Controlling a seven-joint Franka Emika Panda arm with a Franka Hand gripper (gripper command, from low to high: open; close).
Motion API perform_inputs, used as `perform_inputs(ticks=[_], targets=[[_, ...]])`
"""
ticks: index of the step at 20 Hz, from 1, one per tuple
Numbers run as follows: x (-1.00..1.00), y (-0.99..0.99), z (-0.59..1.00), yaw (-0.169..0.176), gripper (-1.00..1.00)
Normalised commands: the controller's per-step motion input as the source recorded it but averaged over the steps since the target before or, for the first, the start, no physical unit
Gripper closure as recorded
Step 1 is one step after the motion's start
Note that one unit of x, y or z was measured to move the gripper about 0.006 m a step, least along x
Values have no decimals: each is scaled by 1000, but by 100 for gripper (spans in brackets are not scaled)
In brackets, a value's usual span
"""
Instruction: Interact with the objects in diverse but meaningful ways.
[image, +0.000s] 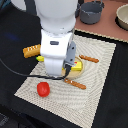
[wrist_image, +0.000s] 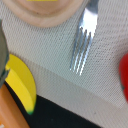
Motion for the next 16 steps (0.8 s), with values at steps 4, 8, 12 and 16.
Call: perform_inputs(ticks=[4, 8, 12, 16], targets=[[-630, 425, -4, 137, -100], [-639, 336, -91, 84, -100], [-647, 351, -128, 60, -100], [-504, 289, -84, 67, -100]])
